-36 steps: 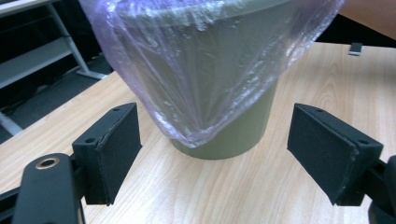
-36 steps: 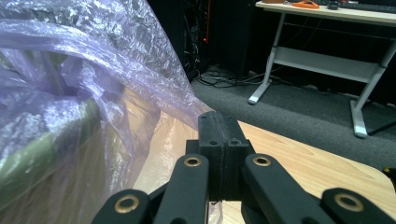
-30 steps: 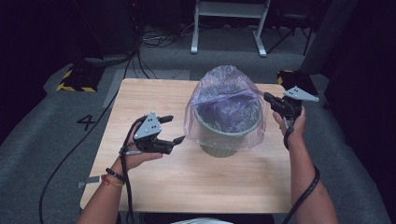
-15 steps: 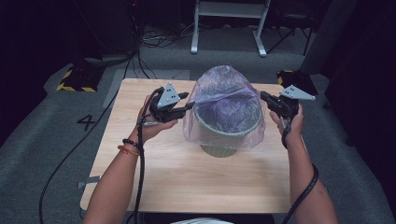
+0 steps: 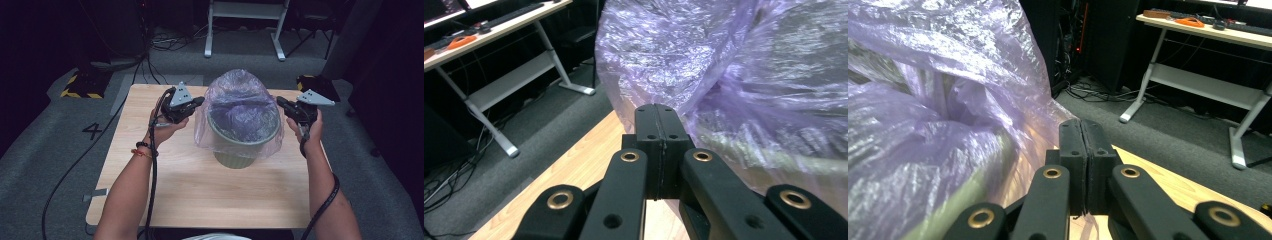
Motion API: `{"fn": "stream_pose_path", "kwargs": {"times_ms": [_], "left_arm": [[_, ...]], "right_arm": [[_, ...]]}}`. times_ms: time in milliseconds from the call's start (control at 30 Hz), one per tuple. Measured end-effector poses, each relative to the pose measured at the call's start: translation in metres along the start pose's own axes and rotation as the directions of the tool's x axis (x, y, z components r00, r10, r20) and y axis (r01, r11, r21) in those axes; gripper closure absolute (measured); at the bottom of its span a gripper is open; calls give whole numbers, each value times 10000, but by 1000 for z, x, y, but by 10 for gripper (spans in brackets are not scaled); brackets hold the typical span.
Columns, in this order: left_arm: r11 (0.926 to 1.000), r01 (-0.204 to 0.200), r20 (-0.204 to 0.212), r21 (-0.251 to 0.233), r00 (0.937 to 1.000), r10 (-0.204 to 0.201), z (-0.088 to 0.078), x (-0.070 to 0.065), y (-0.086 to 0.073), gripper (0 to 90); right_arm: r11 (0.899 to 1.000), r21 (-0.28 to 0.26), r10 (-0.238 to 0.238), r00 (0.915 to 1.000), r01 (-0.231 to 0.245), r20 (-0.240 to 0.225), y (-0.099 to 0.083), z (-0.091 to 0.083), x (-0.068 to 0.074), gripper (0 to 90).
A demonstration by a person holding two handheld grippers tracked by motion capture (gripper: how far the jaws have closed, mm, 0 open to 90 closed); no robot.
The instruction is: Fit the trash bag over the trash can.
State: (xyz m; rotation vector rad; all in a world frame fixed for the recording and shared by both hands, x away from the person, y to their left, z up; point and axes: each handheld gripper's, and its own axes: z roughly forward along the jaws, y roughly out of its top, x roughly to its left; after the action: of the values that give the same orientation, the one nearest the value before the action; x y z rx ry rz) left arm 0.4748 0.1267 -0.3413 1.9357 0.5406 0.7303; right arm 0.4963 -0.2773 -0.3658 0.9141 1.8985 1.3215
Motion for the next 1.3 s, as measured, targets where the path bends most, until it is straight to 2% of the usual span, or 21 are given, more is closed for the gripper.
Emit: {"fn": "stream_pose_path", "kwargs": {"times_ms": [67, 167, 267, 367, 500, 533, 667, 900, 933, 967, 1000, 1033, 1133, 1200, 1267, 1300], "left_arm": [[9991, 408, -62, -113, 9991, -408, 4, 6, 1, 900], [9965, 799, -60, -258, 9968, -800, 10, 12, 1, 900], [9915, 1283, -49, -235, 9917, -1284, 21, 16, -2, 900], [9833, 1800, -168, 250, 9836, -1796, 36, 21, -9, 900], [9670, 2446, -59, 717, 9696, -2448, 54, 25, -20, 900], [9635, 2516, -166, 911, 9678, -2512, 58, 25, -22, 900], [9582, 2525, -70, 1347, 9672, -2539, 69, 22, -26, 900], [9417, 2695, 430, 2015, 9580, -2834, 88, 13, -35, 900], [9406, 2627, 398, 2150, 9600, -2772, 90, 11, -36, 900], [9403, 2451, 359, 2362, 9648, -2605, 93, 8, -36, 900], [9394, 2392, 366, 2457, 9661, -2555, 95, 6, -37, 900], [9394, 2349, 384, 2498, 9670, -2520, 96, 4, -38, 900], [9338, 2473, 404, 2587, 9631, -2662, 98, 1, -42, 898], [9376, 2499, 393, 2417, 9630, -2668, 95, 0, -46, 883], [9368, 2672, 289, 2259, 9594, -2806, 90, 2, -51, 836], [9355, 2746, 102, 2224, 9588, -2839, 86, 4, -53, 783]], "right_arm": [[10000, 48, -48, 10000, 48, -27, 1, 2, 0, 888], [9997, 226, -39, 10000, 40, -60, 2, 8, 1, 888], [9985, 554, 30, 10000, -24, -94, 0, 15, 0, 888], [9967, 735, 352, 9992, -338, -176, -8, 21, -2, 888], [9933, 973, 655, 9975, -625, -274, -19, 28, -3, 889], [9927, 1023, 673, 9973, -641, -282, -22, 30, -4, 889], [9899, 1194, 813, 9961, -765, -356, -31, 33, -4, 891], [9855, 1468, 945, 9940, -856, -548, -45, 37, 0, 890], [9853, 1479, 953, 9938, -860, -571, -46, 37, 0, 890], [9848, 1505, 968, 9936, -871, -581, -48, 38, 1, 890], [9837, 1558, 1002, 9933, -902, -574, -50, 39, 1, 890], [9831, 1593, 1008, 9932, -904, -584, -52, 39, 2, 890], [9832, 1668, 854, 9946, -746, -585, -57, 39, 5, 890], [9829, 1699, 820, 9951, -716, -551, -60, 37, 5, 890], [9826, 1692, 855, 9952, -762, -486, -64, 33, 3, 889], [9825, 1683, 885, 9952, -802, -423, -65, 31, 1, 885]]}}
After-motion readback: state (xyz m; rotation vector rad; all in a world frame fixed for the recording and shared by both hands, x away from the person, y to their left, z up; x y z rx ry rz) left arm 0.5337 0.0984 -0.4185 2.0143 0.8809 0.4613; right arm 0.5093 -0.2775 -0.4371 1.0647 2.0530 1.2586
